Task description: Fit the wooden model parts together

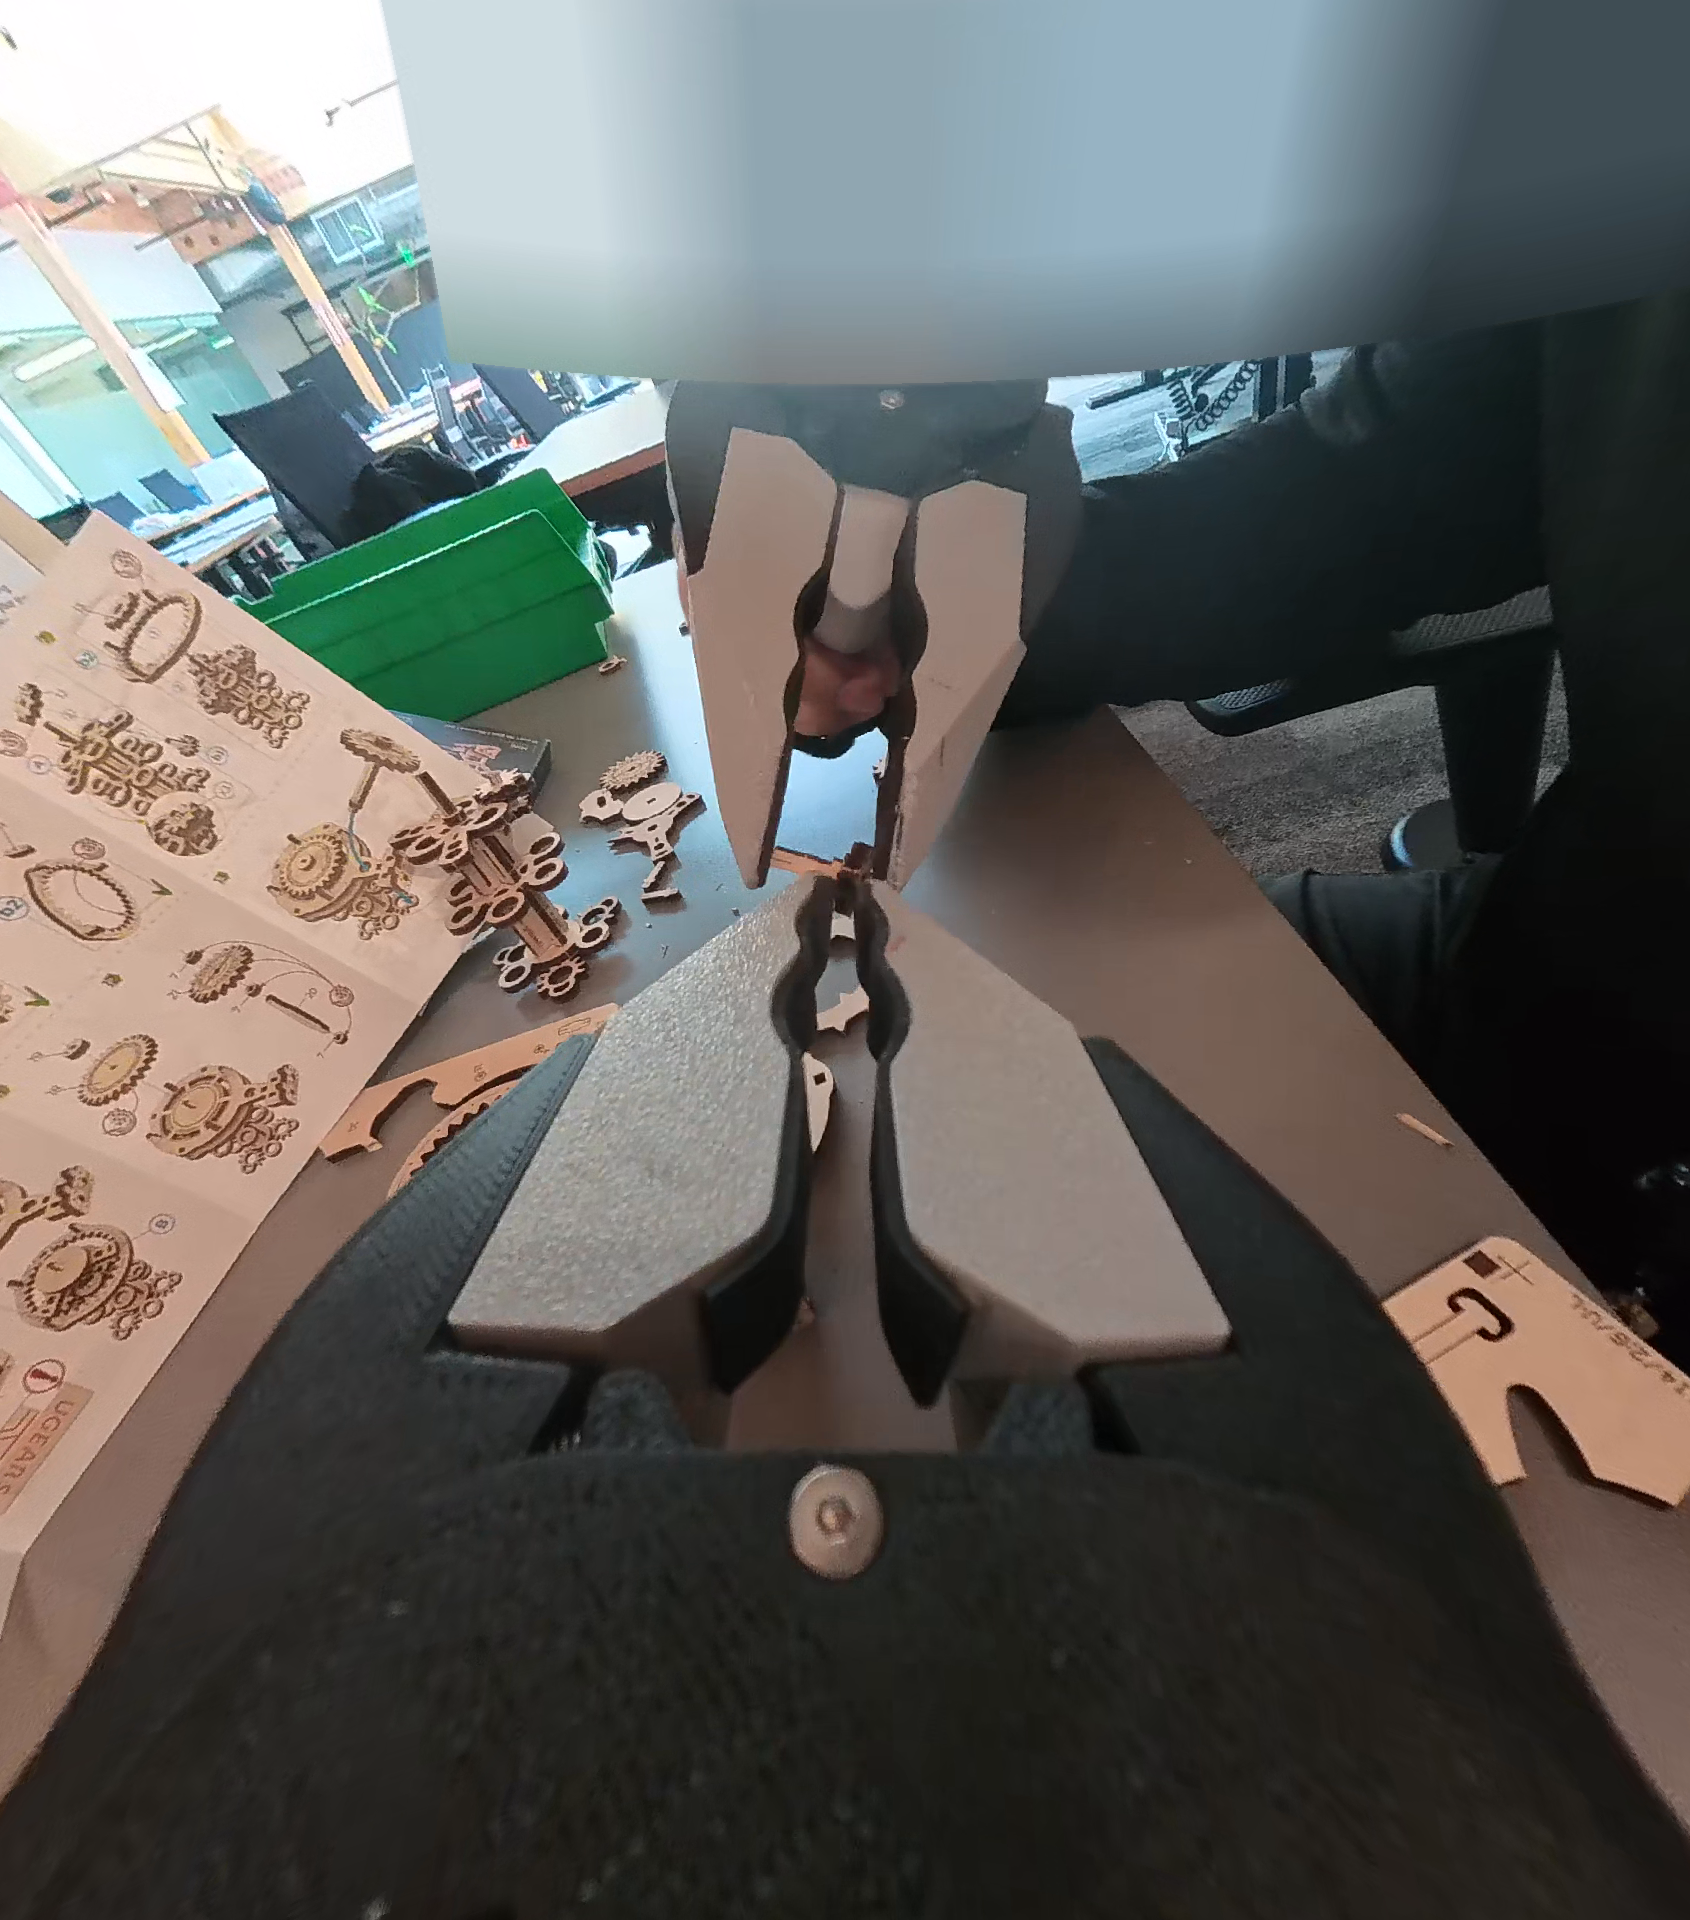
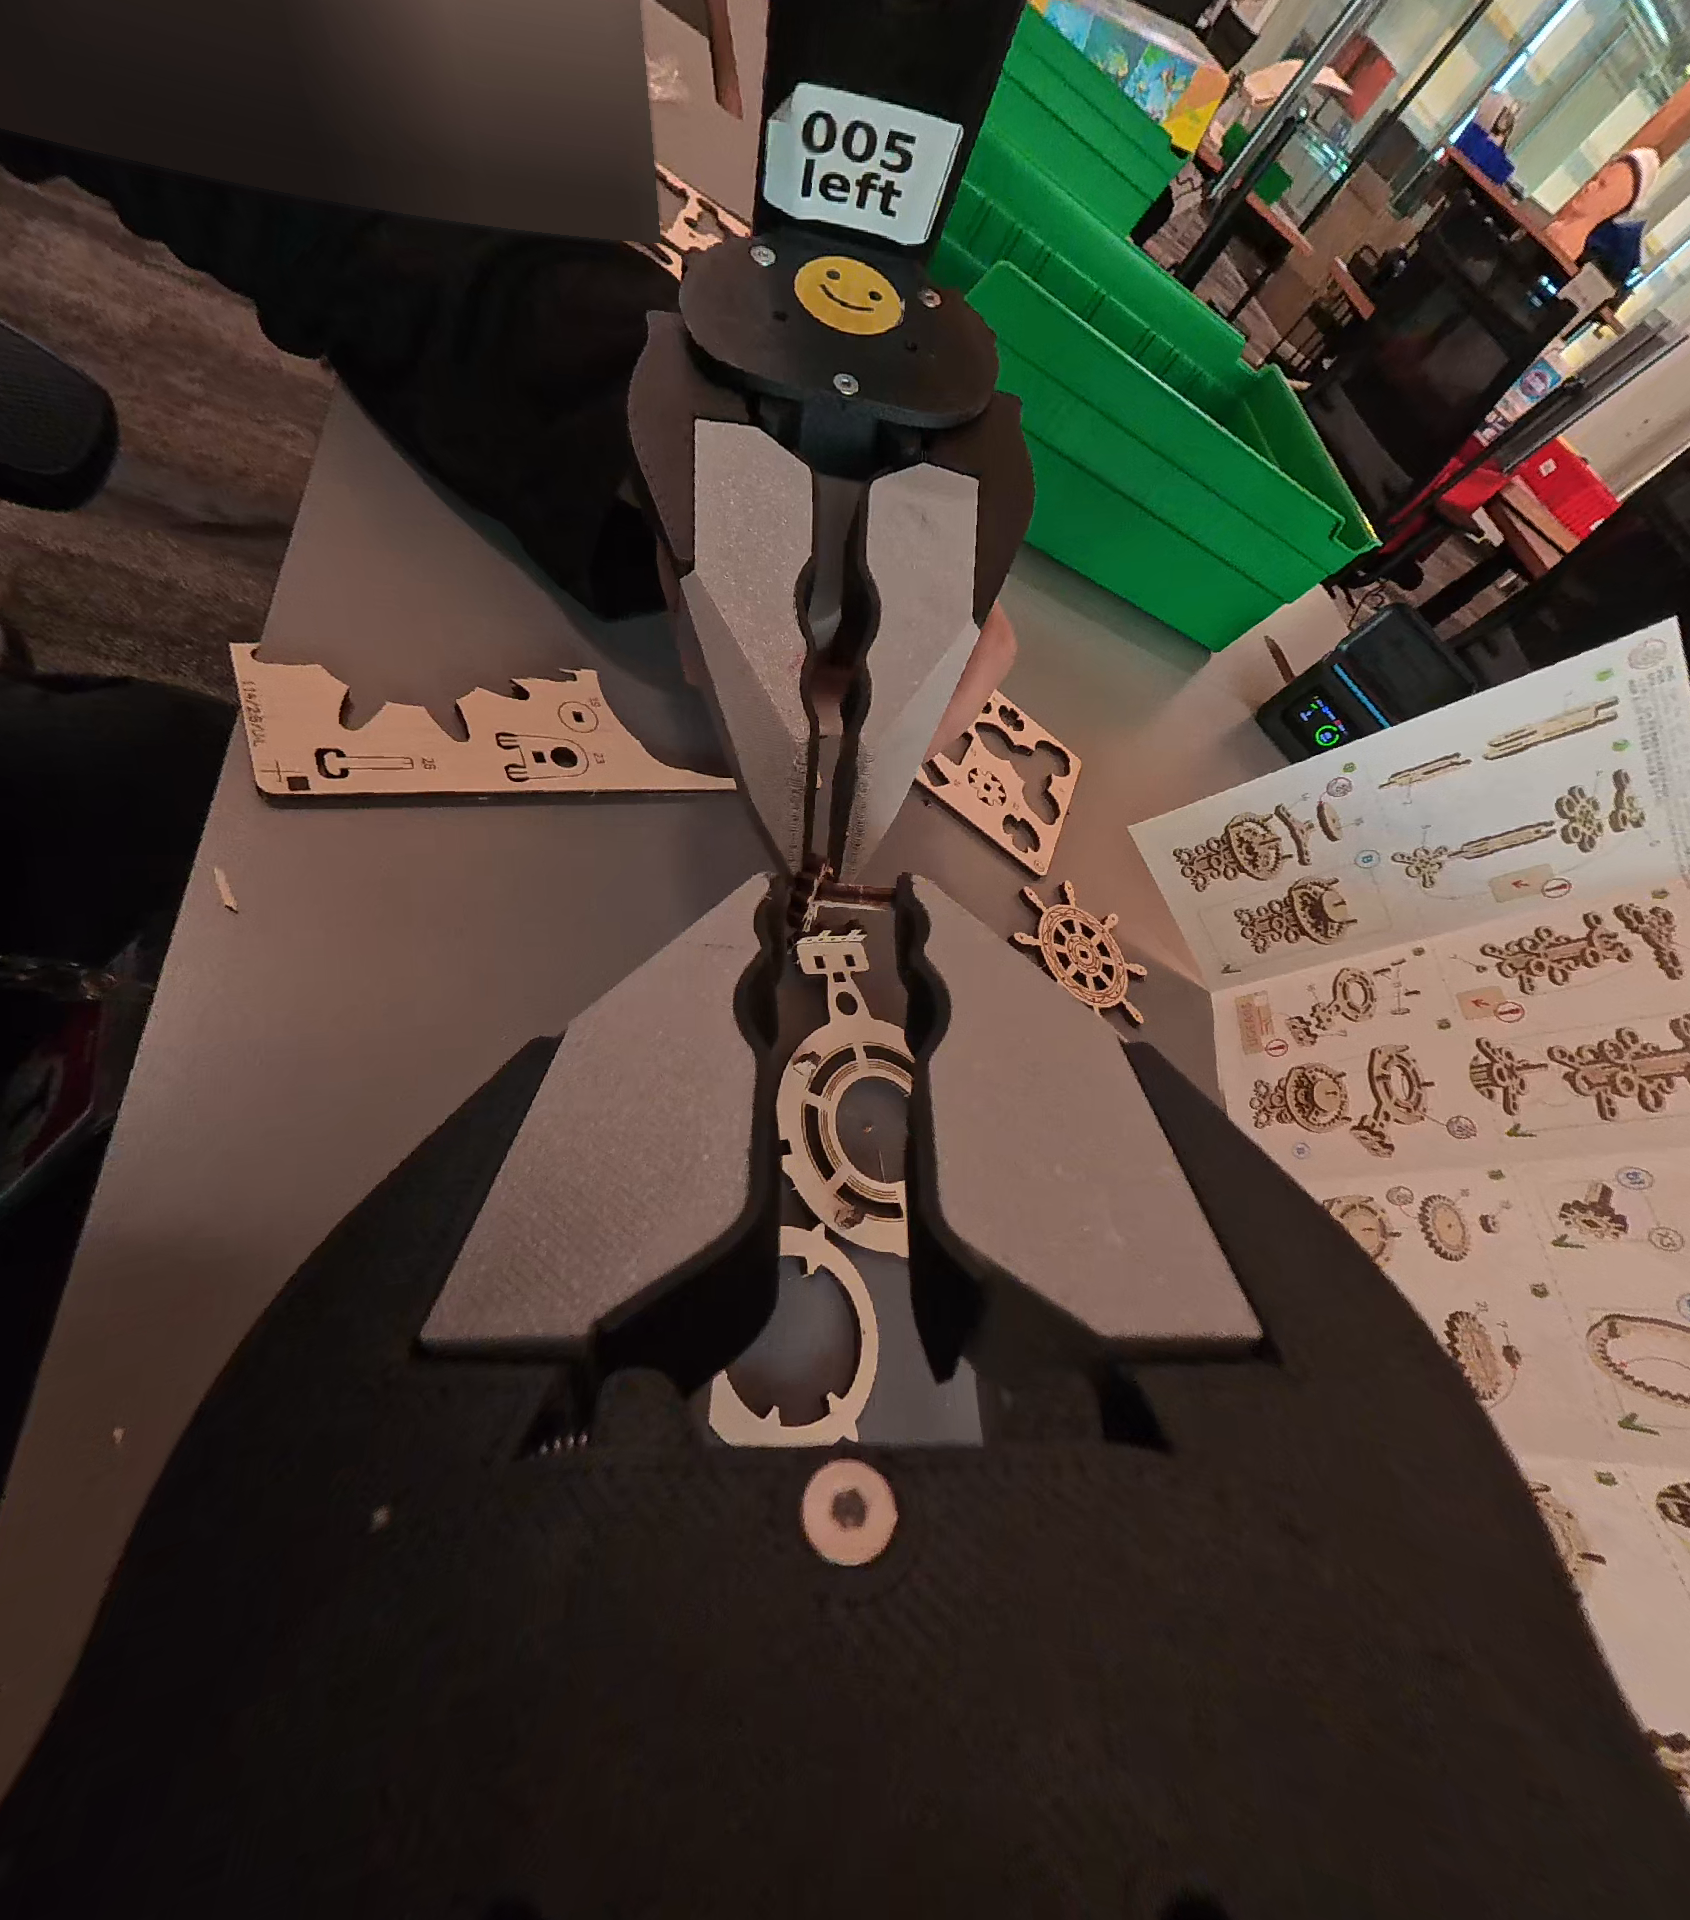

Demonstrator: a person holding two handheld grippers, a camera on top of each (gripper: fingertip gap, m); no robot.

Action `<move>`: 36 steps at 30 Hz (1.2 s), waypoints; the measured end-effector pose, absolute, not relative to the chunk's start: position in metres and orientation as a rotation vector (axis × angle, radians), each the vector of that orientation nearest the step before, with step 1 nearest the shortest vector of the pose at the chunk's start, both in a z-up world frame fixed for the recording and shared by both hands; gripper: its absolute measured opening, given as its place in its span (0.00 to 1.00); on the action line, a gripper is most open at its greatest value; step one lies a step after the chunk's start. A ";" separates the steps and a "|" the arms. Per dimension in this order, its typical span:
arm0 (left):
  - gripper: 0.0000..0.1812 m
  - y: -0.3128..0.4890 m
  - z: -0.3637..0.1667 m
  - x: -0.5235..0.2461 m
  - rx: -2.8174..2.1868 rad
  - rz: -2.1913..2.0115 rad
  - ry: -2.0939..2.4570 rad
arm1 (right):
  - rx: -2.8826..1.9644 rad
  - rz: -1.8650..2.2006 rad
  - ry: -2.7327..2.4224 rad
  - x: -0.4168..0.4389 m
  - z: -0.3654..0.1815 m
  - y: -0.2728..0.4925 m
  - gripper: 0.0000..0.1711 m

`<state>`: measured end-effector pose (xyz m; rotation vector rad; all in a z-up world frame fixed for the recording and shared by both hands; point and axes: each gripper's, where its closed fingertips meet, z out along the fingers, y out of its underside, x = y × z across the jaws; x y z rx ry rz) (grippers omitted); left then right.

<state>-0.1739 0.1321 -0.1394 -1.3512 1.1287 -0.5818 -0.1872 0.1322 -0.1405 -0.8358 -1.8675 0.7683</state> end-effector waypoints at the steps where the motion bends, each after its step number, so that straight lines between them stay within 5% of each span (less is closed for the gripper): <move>1: 0.01 0.132 -0.139 -0.174 -1.349 -0.581 1.128 | -0.838 0.771 -1.867 -0.187 -0.140 0.132 0.09; 36: 0.00 0.132 -0.139 -0.175 -1.348 -0.589 1.127 | -0.898 0.782 -1.874 -0.187 -0.140 0.134 0.08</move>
